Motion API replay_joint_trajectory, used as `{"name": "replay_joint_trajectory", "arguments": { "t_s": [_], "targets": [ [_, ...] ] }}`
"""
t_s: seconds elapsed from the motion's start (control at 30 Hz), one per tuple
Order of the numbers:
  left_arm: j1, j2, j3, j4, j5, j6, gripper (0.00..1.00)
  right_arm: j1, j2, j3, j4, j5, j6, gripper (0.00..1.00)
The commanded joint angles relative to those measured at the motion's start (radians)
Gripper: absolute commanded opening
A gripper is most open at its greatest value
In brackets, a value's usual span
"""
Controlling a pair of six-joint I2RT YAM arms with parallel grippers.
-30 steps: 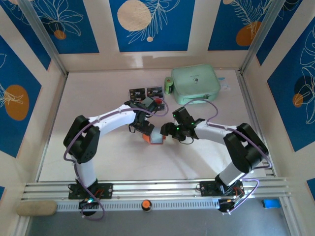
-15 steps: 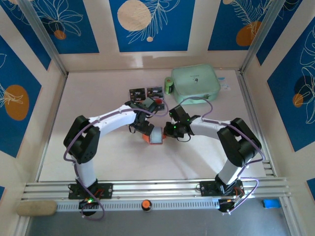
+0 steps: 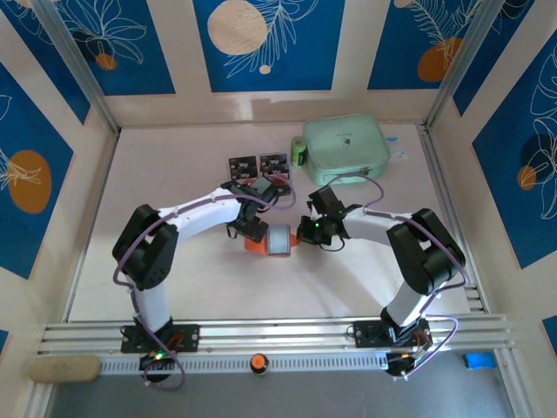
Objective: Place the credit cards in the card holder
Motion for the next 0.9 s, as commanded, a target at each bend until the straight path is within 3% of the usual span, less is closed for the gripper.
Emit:
{"name": "replay_joint_trajectory", "arguments": {
  "t_s": [0.0,0.27,0.57,0.87],
  "targets": [
    [-0.010,-0.015,-0.045,0.010,-0.040,-0.011,1.00,-0.003,-0.016,-0.031,0.003,-0.042,0.002,0.00],
    [-0.010,-0.004,-0.140,0.073,-0.042,-0.018,1.00,0.008,-0.011,-0.066,0.039,-0.034,0.027,0.00],
    [-0.009,-0.022,-0.136,0.087,0.009,-0.028,1.00,0.026,-0.026,-0.098,0.050,-0.042,0.058,0.00],
    [-0.010,-0.063,-0.136,0.094,0.046,-0.037,1.00,0.025,-0.129,-0.098,-0.015,-0.019,0.054,0.18]
  ]
}}
